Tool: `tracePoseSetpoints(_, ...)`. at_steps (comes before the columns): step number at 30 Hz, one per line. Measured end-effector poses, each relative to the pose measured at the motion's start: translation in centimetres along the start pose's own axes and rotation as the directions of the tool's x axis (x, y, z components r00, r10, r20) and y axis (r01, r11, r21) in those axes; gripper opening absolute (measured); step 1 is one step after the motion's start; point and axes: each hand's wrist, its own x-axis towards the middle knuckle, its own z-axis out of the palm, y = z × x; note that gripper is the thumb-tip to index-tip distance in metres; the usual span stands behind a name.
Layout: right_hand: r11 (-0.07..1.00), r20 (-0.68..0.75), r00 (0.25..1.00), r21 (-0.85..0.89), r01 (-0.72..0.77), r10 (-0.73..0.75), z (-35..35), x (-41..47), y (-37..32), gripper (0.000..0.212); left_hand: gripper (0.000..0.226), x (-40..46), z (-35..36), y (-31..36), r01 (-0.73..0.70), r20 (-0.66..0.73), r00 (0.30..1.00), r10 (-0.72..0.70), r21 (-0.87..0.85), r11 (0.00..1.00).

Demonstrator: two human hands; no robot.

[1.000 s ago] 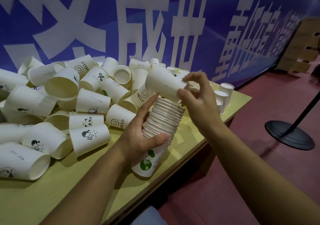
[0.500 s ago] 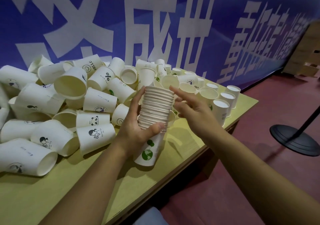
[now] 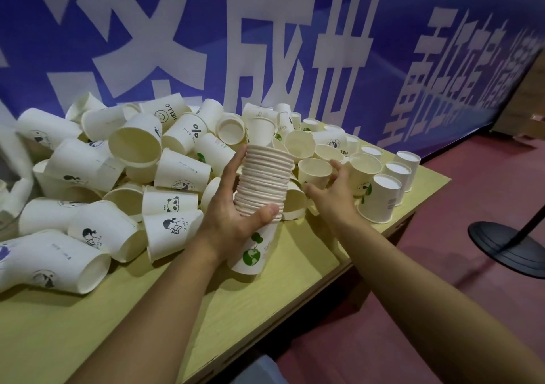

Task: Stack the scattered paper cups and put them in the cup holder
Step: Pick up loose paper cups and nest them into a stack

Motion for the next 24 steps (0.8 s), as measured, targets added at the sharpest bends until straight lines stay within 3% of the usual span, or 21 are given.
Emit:
tracePoseSetpoints(5, 0.998, -0.041, 0.999, 0.060, 0.029, -0.026, 0.3, 0.0, 0.1, 0.084, 0.100, 0.1, -0.2, 0.0, 0.003, 0.000, 1.000, -0.003, -0.018, 1.000)
tracePoseSetpoints(11, 0.958, -0.199, 0.950, 0.114, 0.265, -0.239, -1.3, -2.0, -0.5, 0.068, 0.102, 0.1, -0.1, -0.1, -0.009, 0.011, 1.000, 0.009, -0.002, 1.000)
tracePoseSetpoints(15, 0.925, -0.211, 0.919, 0.116, 0.361, -0.332, -2.6, -2.8, -1.9, 0.065, 0.103, -0.1, 0.3, 0.2, -0.003, 0.073, 0.997, 0.002, 0.023, 1.000)
tracePoseSetpoints(24, 0.868, -0.137, 0.958, 0.407, 0.285, -0.251, -3.1, -4.3, -6.8, 0.056, 0.104, -0.3, 0.6, 0.6, -0.022, 0.122, 0.992, 0.013, 0.070, 0.997)
